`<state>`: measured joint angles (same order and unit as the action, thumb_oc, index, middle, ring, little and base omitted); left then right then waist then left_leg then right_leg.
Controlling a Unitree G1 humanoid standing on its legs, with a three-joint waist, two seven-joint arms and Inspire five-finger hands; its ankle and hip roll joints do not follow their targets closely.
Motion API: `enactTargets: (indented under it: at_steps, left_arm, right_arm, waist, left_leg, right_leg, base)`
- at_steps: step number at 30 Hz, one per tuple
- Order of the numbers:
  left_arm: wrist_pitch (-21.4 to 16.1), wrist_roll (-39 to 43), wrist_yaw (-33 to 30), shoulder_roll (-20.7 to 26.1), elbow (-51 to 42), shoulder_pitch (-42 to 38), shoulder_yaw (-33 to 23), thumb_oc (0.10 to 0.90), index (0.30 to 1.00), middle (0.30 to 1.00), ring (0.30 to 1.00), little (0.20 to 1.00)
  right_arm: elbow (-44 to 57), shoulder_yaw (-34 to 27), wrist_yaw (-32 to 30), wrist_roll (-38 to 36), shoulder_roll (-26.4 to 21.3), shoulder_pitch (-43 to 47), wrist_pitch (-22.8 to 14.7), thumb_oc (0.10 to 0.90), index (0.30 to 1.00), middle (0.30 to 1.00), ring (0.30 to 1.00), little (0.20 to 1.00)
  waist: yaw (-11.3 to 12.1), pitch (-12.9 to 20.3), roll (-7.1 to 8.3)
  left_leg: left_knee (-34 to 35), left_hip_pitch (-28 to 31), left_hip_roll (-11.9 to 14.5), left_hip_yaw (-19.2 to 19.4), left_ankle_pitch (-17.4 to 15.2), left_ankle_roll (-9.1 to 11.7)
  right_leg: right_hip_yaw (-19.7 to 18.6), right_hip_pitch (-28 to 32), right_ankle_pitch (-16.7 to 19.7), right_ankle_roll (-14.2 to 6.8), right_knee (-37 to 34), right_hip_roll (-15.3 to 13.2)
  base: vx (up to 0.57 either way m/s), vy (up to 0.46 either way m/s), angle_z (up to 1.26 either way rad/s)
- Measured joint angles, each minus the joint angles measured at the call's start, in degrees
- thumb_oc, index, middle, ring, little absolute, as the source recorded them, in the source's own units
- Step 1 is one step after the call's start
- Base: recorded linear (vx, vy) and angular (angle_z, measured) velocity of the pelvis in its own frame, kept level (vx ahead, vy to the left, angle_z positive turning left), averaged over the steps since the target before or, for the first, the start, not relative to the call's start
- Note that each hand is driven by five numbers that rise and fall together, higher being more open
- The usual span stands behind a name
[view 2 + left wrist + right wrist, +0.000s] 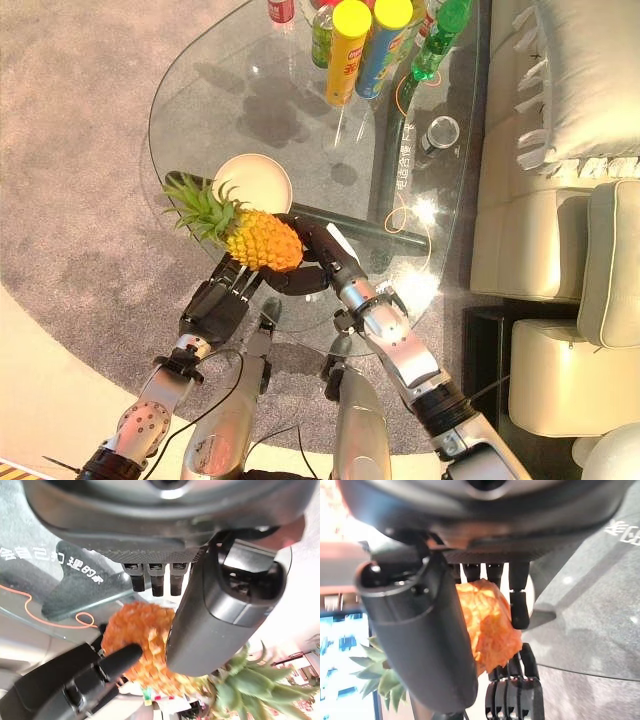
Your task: Pick up the fruit to the plate
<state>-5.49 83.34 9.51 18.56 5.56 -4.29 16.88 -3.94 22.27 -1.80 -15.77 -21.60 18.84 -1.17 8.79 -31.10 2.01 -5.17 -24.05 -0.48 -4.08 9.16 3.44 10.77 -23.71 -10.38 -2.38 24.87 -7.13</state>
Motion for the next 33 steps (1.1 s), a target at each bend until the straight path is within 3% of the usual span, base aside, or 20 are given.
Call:
enactTargets:
  at_steps: [9,19,26,33]
  left_arm:
    - [-1.0,-1.2,0.0,-1.0,-2.2,-2.0,-2.3,0.8,0.9,0.9,0.9,0.9]
    - [-1.5,-1.2,0.0,-2.3,-2.3,-2.0,-2.0,0.8,0.9,0.9,0.9,0.9]
    - [-1.6,-1.3,0.0,-2.3,-2.3,-1.9,-2.0,0.8,0.9,0.9,0.9,0.9]
    - [-1.5,-1.4,-0.2,-2.2,-2.3,-1.8,-2.0,0.8,0.9,0.9,0.9,0.9]
  right_arm:
    - [0.0,-3.1,-5.7,0.1,3.4,-4.6,-1.0,0.1,0.3,0.3,0.3,0.2]
    - [0.0,-3.2,-8.4,-0.1,3.5,-5.1,-0.9,0.1,0.3,0.3,0.3,0.2]
    - [0.0,-3.2,-8.1,-1.9,3.6,-6.0,-0.6,0.1,0.3,0.3,0.3,0.2]
    - [0.0,-2.9,-4.0,-1.9,1.6,-5.8,1.6,0.1,0.3,0.3,0.3,0.2]
  waist:
    - [-2.9,0.0,-0.27]
    - [-2.8,-0.1,-1.03]
    - [-2.8,-0.1,-1.04]
    - [-2.7,-0.1,-1.06]
  left_leg:
    - [0.0,0.1,0.0,0.4,0.0,0.0]
    - [0.1,-0.1,0.0,0.5,0.0,0.0]
    - [0.1,-0.3,-0.1,0.7,0.0,0.0]
    - [0.1,-0.4,-0.1,0.7,0.0,-0.1]
  right_leg:
    - [-0.2,-0.1,0.0,0.0,0.1,0.0]
    - [-0.3,-0.6,-0.1,0.0,0.3,0.0]
    - [-0.5,-1.4,-0.6,0.2,1.5,-0.2]
    - [-0.5,-1.5,-0.7,0.2,1.5,-0.2]
  base:
    - [0.0,0.043,-0.01]
    - [0.0,0.0,0.0]
    - [0.0,0.0,0.0]
    - [0.0,0.0,0.0]
